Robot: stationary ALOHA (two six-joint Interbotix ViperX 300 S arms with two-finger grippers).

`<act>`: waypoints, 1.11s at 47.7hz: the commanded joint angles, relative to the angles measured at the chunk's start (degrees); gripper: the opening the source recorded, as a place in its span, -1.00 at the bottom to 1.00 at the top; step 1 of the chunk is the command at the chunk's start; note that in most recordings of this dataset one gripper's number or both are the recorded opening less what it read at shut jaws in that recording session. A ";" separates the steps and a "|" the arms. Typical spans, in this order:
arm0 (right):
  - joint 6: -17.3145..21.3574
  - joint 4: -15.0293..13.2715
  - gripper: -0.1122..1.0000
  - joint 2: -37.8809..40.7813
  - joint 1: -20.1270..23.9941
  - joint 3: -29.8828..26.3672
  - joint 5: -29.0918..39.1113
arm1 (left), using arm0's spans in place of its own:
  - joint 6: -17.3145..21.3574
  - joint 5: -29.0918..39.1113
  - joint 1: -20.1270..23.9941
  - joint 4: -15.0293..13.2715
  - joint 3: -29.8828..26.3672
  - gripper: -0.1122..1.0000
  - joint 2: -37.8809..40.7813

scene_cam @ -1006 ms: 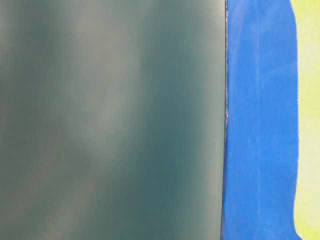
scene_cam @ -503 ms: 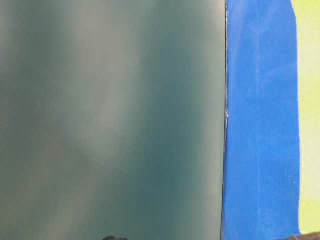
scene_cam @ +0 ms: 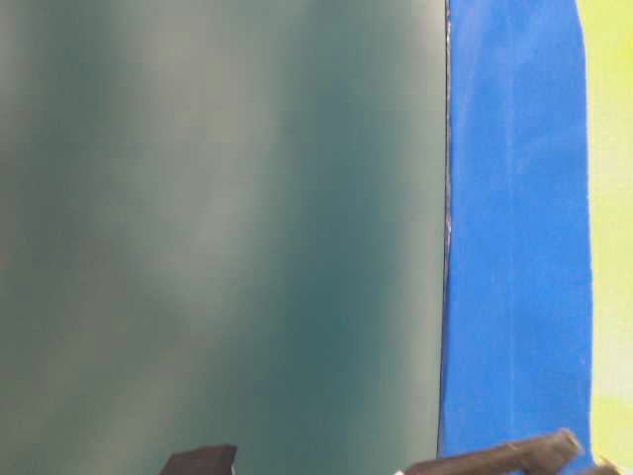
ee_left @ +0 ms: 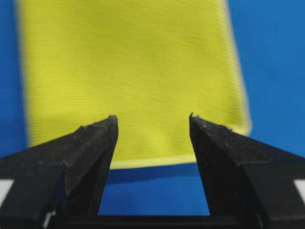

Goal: Fold the yellow towel.

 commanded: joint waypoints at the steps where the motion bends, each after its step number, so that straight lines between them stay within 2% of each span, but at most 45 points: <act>1: 0.00 -1.05 0.33 -0.53 -3.69 -1.05 1.49 | 0.26 0.35 2.55 0.09 -0.62 0.25 -1.05; 11: 0.00 -4.48 0.33 0.09 -10.72 -1.14 4.31 | 0.26 0.70 6.24 0.09 -0.70 0.25 -0.53; 21: 0.00 -6.42 0.32 3.60 -14.59 -1.23 3.60 | 0.26 -0.44 8.44 0.18 -0.62 0.25 2.55; 40: 0.44 -6.50 0.31 12.22 -15.29 -1.58 -0.35 | 0.18 -3.52 11.60 0.18 -0.35 0.22 8.70; 53: 0.53 -6.42 0.24 13.01 -15.03 -1.58 -0.53 | -0.35 -3.08 11.87 0.18 -0.26 0.20 10.28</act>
